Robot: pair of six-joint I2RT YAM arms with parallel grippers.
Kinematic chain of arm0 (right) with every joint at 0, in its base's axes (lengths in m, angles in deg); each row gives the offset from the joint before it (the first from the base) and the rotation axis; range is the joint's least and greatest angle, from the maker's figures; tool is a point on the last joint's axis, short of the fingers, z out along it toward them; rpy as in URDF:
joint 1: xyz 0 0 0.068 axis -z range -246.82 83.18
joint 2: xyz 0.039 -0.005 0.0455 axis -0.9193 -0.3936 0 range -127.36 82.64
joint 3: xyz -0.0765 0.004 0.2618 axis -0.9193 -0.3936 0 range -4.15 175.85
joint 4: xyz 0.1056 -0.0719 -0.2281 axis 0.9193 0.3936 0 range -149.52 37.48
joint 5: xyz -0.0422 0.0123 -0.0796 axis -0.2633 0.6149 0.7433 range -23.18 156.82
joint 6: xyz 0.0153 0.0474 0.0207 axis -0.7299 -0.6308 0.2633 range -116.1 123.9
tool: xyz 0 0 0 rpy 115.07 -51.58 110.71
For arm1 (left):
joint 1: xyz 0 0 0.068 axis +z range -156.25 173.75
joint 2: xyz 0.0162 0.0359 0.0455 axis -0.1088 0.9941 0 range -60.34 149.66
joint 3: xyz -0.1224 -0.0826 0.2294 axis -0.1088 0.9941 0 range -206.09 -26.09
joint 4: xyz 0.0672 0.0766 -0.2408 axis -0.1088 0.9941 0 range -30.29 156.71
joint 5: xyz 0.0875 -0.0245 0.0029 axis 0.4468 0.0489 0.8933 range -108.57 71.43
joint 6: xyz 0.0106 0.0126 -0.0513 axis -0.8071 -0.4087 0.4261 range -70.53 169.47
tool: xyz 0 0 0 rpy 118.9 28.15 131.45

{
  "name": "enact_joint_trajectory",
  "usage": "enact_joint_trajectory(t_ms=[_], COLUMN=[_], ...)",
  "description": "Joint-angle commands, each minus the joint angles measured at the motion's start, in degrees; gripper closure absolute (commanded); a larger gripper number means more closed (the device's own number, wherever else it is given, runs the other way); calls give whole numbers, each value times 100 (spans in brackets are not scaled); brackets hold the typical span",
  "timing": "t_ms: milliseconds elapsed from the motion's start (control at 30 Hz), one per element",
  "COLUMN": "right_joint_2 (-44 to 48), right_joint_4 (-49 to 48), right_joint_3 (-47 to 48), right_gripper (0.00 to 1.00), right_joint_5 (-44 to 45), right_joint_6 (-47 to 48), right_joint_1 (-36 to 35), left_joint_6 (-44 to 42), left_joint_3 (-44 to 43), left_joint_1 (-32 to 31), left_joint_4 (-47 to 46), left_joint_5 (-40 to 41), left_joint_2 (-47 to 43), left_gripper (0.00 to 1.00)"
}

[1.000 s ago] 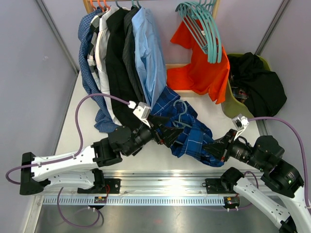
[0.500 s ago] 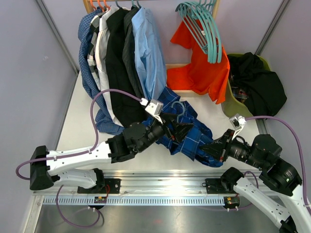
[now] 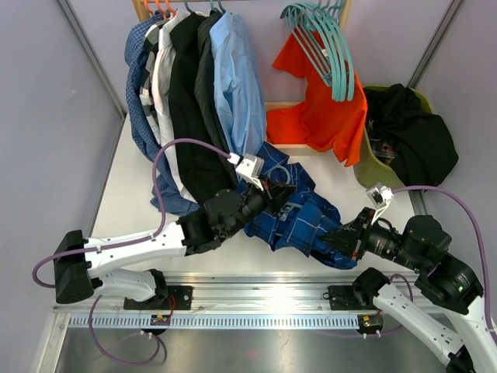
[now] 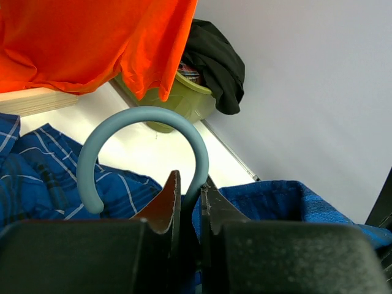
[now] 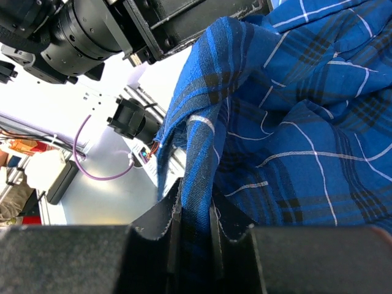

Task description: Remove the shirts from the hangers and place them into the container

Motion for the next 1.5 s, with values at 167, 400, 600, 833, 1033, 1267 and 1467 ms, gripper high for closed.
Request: enact_joint_trajectory(t_ms=[167,400,600,833,1033,1267,1467], right_joint_2=[62,27,159,343,606,1248,1047], right_joint_4=[-445,-393,-288,-15,854,909,698], right_joint_3=[80,-7,10,89,879,1847,1129], right_gripper=[100,62,57,100,100,100,100], right_joint_5=[-334,-528,-449,-98,1613,4489,4570], right_joint_6=[-5,21,65,136,399,654,304], right_joint_1=[-43,-43,-43,-43,-43,-43,-43], left_joint_6=[-24,-1026,-1352,-1886,-2030,-1572,-1405], left_joint_3=[-516,-1895,-2872,-3066,-1990,-291,-60], left_joint_1=[-48,346,760,910,1050,1077,1085], left_joint_4=[-194,764,1379,1740,2074,2539,3040], left_joint_5=[231,452,206,529,1163,1848,2113], left_joint_2=[-117,-197,-12,-108,-889,-2575,-3342], left_gripper=[100,100,100,100,100,100,100])
